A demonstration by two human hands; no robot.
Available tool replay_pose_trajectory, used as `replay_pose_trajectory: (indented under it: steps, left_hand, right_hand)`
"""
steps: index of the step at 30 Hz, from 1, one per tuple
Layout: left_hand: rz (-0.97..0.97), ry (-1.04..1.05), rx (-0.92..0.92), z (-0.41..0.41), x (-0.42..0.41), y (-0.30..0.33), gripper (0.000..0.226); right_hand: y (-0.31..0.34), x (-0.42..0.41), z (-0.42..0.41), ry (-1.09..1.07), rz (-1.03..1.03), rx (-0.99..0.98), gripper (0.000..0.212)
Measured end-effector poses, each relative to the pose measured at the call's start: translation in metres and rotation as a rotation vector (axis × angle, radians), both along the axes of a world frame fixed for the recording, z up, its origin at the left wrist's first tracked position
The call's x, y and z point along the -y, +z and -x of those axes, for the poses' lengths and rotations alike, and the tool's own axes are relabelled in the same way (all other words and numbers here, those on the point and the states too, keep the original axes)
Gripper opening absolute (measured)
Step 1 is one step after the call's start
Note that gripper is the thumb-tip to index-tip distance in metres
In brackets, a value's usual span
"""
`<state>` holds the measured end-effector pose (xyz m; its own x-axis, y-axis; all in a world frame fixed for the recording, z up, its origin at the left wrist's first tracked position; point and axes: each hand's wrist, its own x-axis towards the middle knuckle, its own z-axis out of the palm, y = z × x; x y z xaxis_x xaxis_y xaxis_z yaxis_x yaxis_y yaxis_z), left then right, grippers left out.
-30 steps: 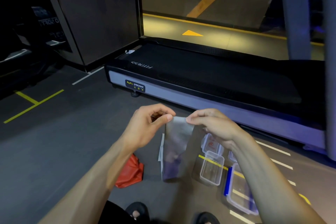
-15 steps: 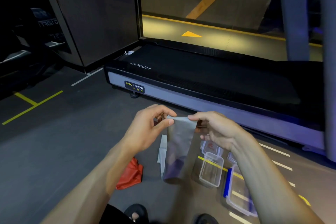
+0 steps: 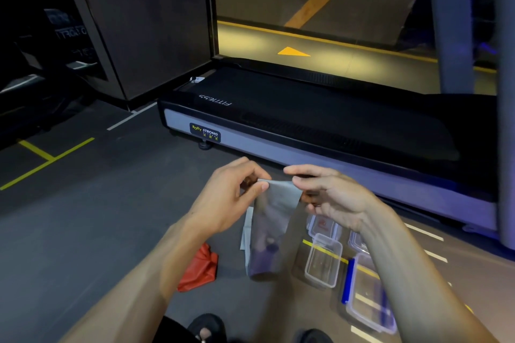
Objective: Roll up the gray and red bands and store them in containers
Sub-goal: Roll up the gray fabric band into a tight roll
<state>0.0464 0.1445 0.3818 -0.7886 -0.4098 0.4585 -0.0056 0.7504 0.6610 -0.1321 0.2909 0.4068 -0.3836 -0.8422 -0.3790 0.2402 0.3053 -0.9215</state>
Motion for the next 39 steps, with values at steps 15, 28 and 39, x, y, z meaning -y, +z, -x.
replay_pose_trajectory:
  steps: [15,28,39]
  left_hand:
    - [-0.125,0.046,0.116,0.024,0.014,-0.007,0.012]
    - [-0.427,-0.164,0.071,0.051,0.034,-0.022,0.017]
    - [-0.298,-0.141,0.097,0.037,0.011,-0.012,0.018]
  right_hand:
    - [-0.018,0.016,0.009,-0.078,0.093,-0.234,0.015]
    - [-0.023,0.015,0.04,0.058,0.068,-0.622,0.008]
    - [-0.005,-0.001,0.028,0.139,-0.015,-0.42,0.017]
